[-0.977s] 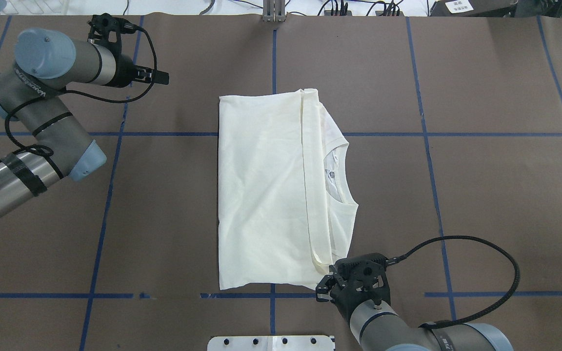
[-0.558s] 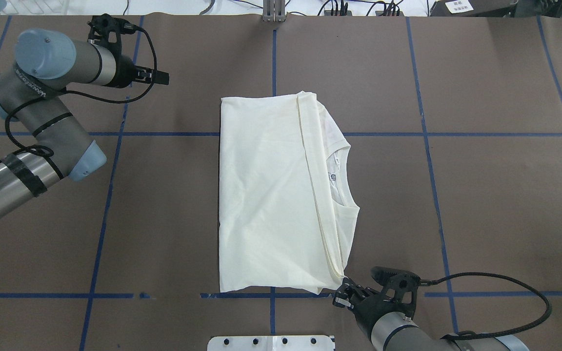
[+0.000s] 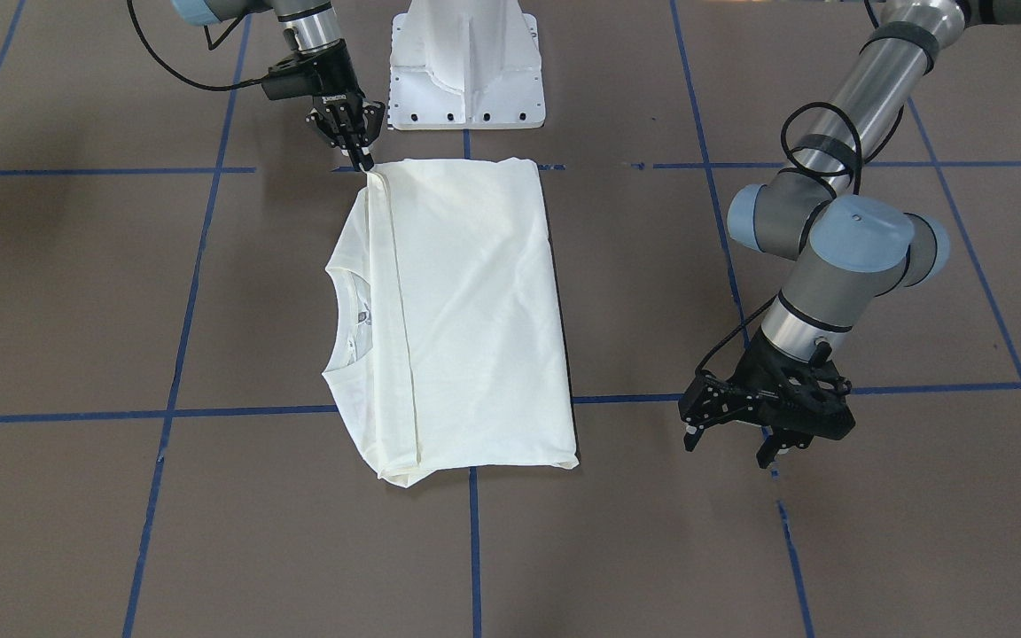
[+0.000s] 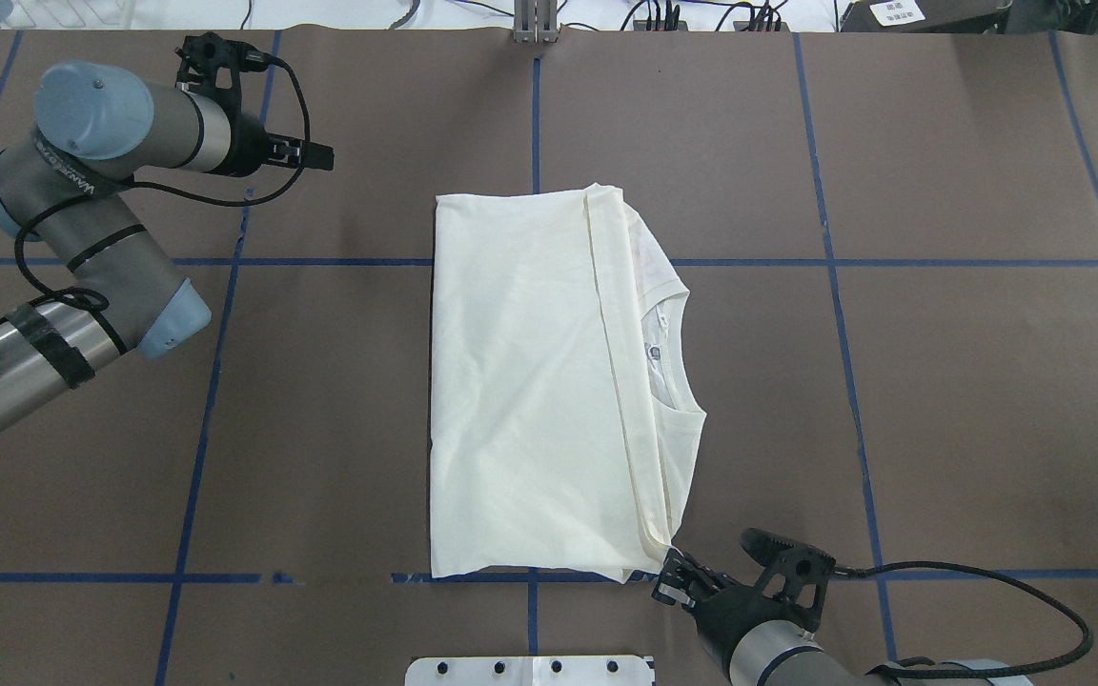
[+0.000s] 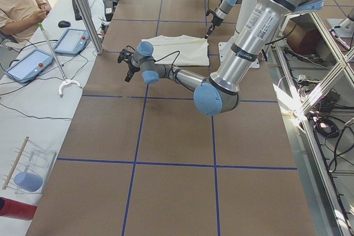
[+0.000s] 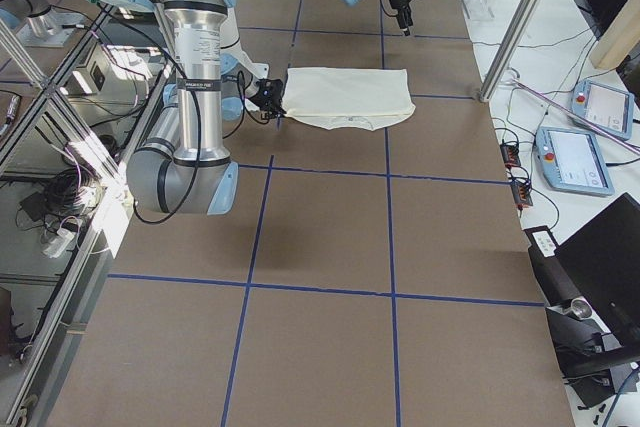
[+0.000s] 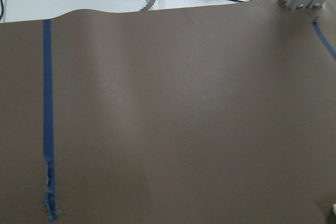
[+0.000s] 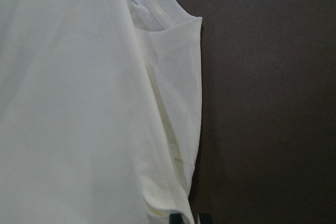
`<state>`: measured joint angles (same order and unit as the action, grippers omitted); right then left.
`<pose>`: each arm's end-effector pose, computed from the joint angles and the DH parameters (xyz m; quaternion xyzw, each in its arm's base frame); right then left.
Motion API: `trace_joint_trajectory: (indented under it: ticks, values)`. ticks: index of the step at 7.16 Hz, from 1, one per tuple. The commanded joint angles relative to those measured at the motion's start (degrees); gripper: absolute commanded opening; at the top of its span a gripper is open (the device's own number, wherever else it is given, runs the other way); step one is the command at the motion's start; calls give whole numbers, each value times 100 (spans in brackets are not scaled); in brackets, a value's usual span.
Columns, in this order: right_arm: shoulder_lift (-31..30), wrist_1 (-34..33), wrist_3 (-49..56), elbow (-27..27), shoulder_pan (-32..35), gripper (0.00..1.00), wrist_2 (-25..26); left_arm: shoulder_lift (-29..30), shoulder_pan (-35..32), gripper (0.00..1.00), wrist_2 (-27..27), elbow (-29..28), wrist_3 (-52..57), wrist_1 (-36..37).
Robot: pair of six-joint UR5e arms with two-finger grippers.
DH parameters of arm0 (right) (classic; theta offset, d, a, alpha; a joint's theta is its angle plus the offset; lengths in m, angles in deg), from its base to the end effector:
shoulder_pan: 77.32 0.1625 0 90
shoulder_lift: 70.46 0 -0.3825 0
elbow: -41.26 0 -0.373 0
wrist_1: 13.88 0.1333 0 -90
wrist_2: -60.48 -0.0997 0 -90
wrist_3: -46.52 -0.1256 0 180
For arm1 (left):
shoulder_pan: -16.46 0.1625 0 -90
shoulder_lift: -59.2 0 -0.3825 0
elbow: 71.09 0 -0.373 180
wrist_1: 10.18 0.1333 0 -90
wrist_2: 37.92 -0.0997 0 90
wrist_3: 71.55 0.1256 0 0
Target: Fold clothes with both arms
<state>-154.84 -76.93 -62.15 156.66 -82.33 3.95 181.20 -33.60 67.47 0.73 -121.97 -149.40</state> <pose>-0.5146 -0.1582 0.3220 0.1513 -0.5059 0.2382 0.8152 0.3843 -0.6147 0.3638 0.2842 0.4480 -0.0074 0.8476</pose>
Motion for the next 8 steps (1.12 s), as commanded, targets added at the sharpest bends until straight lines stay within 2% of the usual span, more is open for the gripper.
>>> trace_joint_trajectory:
  ticks: [1, 2, 8]
  values:
    - [-25, 38, -589, 141, 53, 0, 11, -1, 22, 100, -1, -1, -3, 0]
    - [-17, 39, -777, 141, 27, 0, 176, -1, 22, 100, -1, -1, -3, 0]
    - [-237, 135, -955, 140, -105, 0, 222, -10, 66, 100, -10, -1, 6, 0]
